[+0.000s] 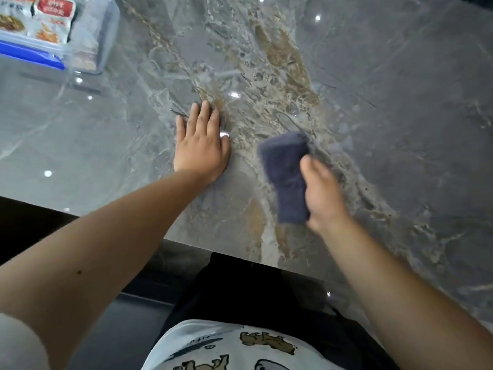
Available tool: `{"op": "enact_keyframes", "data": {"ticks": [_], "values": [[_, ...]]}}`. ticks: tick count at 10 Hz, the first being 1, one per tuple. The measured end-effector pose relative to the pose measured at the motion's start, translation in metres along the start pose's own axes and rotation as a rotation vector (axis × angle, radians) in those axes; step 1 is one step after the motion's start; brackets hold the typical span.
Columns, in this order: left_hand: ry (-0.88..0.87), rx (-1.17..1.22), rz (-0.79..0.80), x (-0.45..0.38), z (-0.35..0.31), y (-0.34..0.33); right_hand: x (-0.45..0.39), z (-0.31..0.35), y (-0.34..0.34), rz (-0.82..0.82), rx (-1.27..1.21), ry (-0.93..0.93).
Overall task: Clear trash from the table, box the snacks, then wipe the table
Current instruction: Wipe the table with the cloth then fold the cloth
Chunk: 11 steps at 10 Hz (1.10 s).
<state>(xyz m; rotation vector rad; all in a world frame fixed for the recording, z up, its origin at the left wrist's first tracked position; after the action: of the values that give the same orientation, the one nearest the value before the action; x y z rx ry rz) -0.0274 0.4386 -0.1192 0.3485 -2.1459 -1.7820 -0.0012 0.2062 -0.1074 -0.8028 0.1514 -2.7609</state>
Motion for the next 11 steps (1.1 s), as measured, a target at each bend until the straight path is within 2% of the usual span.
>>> {"op": "enact_keyframes", "data": {"ticks": [1,2,3,4,5,6,8,11], "values": [[0.006,-0.045,-0.004,0.0,0.0,-0.004,-0.058,0.059,0.029,-0.1,-0.123,0.066],[0.008,-0.053,-0.016,0.0,0.0,-0.005,-0.123,0.131,0.051,-0.245,0.072,0.279],[0.011,-0.061,-0.021,-0.001,0.001,-0.007,-0.181,0.182,0.059,-0.358,0.484,0.436],[0.011,-0.066,-0.039,-0.001,0.002,-0.006,-0.226,0.184,0.036,-0.272,1.015,0.54],[0.013,-0.065,-0.048,-0.001,0.002,-0.006,-0.248,0.145,0.012,-0.104,1.472,0.495],[0.011,-0.07,-0.056,-0.001,0.002,-0.007,-0.235,0.133,0.005,-0.043,1.592,0.537],[0.017,-0.065,-0.045,-0.001,0.001,-0.005,-0.117,0.058,-0.014,0.294,1.636,0.645],[0.011,-0.042,-0.041,0.0,0.0,-0.004,0.047,-0.041,-0.014,0.428,1.657,0.689]]}}
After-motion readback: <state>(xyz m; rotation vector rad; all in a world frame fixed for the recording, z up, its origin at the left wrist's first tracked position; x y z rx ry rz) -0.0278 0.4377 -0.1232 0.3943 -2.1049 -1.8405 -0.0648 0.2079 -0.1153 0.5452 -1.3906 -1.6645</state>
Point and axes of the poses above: each hand's wrist, its own x-axis away from the middle knuckle, its own y-axis out of the back of the hand, z = x × y, the point moved 8 cm from there along -x, towards the middle knuckle, and after that the axes turned 5 degrees about -x, right-handed, at the moved point
